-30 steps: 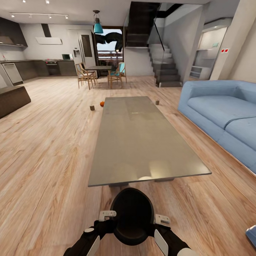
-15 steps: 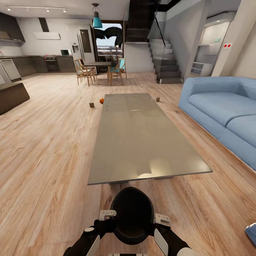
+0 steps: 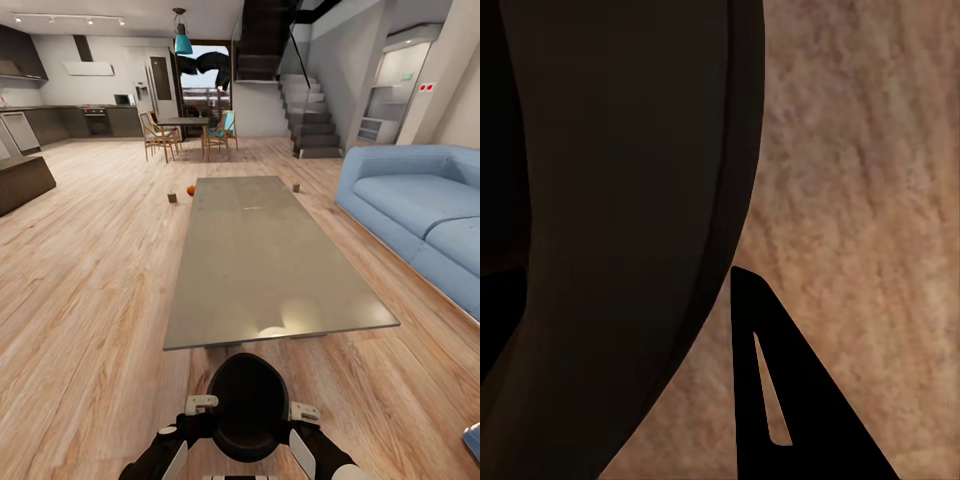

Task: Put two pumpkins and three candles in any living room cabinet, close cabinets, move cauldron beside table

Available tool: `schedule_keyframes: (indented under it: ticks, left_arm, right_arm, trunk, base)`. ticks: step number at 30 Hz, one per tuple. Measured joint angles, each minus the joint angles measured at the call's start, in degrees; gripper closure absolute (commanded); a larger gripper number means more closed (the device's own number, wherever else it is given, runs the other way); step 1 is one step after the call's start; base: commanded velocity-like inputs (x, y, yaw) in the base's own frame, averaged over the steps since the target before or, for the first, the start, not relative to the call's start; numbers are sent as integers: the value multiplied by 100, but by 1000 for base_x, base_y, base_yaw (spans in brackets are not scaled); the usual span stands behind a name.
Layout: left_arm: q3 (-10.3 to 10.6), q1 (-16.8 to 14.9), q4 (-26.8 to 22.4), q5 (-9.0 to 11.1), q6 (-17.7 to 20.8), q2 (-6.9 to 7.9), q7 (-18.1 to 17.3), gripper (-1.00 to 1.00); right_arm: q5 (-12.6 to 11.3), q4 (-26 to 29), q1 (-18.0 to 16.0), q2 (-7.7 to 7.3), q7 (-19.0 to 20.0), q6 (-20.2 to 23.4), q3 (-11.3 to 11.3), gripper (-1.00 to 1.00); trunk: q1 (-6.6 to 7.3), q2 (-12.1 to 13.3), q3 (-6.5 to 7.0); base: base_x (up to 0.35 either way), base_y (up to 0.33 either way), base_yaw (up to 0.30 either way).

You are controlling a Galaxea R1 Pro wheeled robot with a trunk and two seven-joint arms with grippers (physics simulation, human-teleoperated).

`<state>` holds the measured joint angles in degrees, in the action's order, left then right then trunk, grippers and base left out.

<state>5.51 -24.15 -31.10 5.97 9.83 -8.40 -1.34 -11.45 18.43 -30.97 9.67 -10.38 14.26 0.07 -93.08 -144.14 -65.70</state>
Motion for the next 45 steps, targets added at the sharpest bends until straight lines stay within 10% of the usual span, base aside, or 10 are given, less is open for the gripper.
schedule_keyframes:
  ticks: [13,14,45]
  left_arm:
    - [5,0,7,12,-11,3,1,100]
    - [5,0,7,12,-10,2,2,-100]
    - [14,7,26,11,-114,2,-46,-100]
  right_arm:
    - [11,0,0,3,-1,-1,-7,100]
    - [10,0,0,2,0,0,-7,-100]
    - [19,20,1,-37,33,-198,54,-100]
  trunk:
    - [0,0,0]
    - [0,0,0]
    - [-20,8,110]
  base:
    - [1,0,0]
    - [0,0,0]
    - [0,0,0]
